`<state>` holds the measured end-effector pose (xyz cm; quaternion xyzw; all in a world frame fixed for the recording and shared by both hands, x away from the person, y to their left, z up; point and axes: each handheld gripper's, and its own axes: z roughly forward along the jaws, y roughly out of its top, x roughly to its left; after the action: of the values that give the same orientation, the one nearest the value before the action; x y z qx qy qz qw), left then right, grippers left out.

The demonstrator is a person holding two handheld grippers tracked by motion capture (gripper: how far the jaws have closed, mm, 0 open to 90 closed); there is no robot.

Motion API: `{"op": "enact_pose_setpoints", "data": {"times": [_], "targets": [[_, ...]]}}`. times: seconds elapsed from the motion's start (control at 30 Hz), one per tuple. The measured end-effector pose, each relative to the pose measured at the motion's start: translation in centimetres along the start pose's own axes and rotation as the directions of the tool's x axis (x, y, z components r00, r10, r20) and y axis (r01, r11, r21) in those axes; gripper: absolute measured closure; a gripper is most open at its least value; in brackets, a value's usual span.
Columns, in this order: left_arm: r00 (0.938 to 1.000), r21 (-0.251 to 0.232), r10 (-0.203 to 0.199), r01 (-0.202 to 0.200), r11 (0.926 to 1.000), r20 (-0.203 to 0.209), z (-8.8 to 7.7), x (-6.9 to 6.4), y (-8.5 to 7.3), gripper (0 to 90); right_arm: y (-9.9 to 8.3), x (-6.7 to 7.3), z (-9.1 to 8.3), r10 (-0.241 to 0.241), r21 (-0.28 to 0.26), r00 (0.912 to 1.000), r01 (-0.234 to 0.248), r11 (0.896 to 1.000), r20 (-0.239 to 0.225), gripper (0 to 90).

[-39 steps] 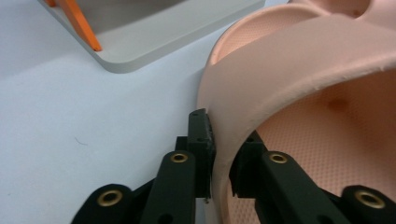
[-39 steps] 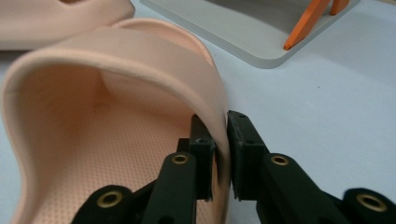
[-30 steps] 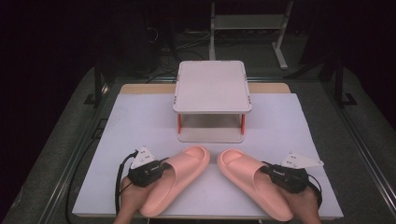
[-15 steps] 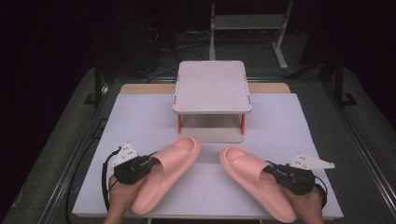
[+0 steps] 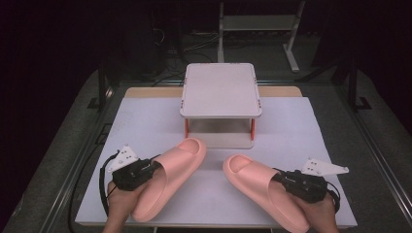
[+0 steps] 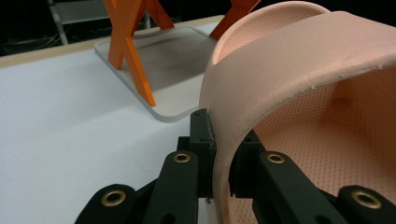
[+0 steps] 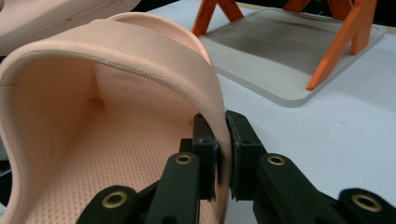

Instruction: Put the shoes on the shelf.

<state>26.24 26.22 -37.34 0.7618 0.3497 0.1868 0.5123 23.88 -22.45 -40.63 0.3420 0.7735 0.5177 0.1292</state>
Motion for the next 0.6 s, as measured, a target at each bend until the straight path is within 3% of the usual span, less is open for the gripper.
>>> {"op": "enact_pose_setpoints", "data": {"times": [0.4,0.6], "targets": [[0.9974,-0.021,0.068,-0.068,0.9975,-0.025,-0.4,0.8,5.4,82.1,4.6,0.9,-1.6,-0.063,0.021,0.9949,0.065,0.998,-0.079,82.5],[0.997,-0.035,0.075,-0.075,0.9966,-0.021,0.1,1.6,8.0,82.1,6.7,0.7,-1.7,-0.081,0.012,0.9922,0.082,0.997,-0.095,82.5]]}}
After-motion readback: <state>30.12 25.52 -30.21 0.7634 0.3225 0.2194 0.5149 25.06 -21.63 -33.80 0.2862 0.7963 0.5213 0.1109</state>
